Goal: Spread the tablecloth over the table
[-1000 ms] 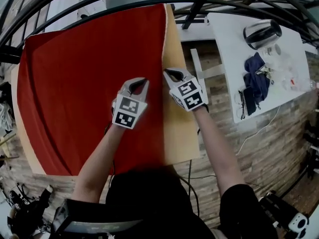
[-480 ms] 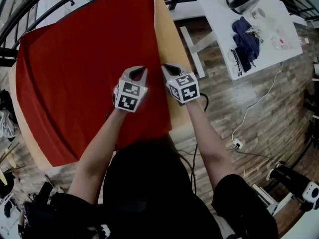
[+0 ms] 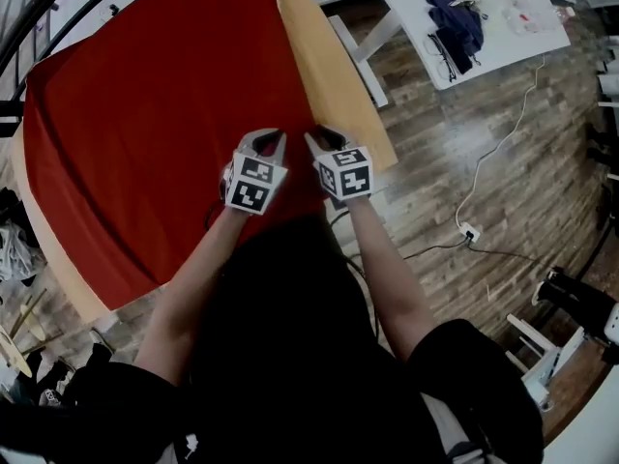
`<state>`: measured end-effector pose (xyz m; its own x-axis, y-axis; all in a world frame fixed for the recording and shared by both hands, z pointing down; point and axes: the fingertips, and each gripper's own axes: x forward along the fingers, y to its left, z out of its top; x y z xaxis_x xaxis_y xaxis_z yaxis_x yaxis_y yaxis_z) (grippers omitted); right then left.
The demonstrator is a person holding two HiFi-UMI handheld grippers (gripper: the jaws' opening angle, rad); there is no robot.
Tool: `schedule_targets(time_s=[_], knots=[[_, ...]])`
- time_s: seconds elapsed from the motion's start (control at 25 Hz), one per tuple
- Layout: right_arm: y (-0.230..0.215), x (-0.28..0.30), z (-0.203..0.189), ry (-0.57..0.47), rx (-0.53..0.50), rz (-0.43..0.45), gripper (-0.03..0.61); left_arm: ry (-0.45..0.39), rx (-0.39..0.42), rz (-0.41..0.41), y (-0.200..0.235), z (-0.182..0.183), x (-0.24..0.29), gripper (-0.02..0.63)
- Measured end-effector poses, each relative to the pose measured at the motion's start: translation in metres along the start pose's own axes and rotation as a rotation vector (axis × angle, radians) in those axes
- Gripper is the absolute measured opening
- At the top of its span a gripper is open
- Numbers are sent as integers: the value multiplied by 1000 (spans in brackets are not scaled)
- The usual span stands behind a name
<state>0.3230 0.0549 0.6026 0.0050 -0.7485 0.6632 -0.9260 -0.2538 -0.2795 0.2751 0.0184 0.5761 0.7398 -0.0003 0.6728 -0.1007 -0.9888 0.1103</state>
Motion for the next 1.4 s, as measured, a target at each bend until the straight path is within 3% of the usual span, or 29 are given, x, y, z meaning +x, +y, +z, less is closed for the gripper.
schedule_targets(time_s=[0.16, 0.24, 0.32, 0.56, 0.68, 0.72, 0.8, 0.88, 0.96, 1.12, 1.24, 1.4], knots=[[-2, -11, -32, 51, 25, -53, 123, 38, -16, -4, -17, -26, -11, 6], [1, -13, -39, 60, 24, -36, 37, 49, -33, -17, -25, -33, -12, 6], [13, -19, -32, 29, 15, -6, 18, 44, -62, -31, -29, -32, -15, 8], [92, -34, -1, -82, -142, 101, 17, -66, -279, -31, -1, -7, -42, 104], [134, -26, -4, -78, -216, 141, 17, -36, -343, -66, 8, -11, -51, 144], [147, -21, -6, -75, -230, 160, 17, -4, -344, -69, 11, -17, -52, 142], [169, -14, -13, -59, -244, 218, 39, 66, -334, -64, 21, -34, -50, 65], [177, -15, -21, -46, -238, 289, 146, 121, -306, -62, 31, -51, -47, 27], [164, -24, -25, -48, -183, 323, 166, 155, -245, -32, 42, -63, -46, 9], [111, -35, -27, -26, -8, 258, 143, 186, -148, 10, 59, -84, -51, 11], [96, -14, -30, 28, -17, 221, 160, 194, -115, 34, 61, -92, -48, 14], [104, 17, -28, 83, -25, 238, 164, 190, -127, 53, 59, -97, -40, 12]])
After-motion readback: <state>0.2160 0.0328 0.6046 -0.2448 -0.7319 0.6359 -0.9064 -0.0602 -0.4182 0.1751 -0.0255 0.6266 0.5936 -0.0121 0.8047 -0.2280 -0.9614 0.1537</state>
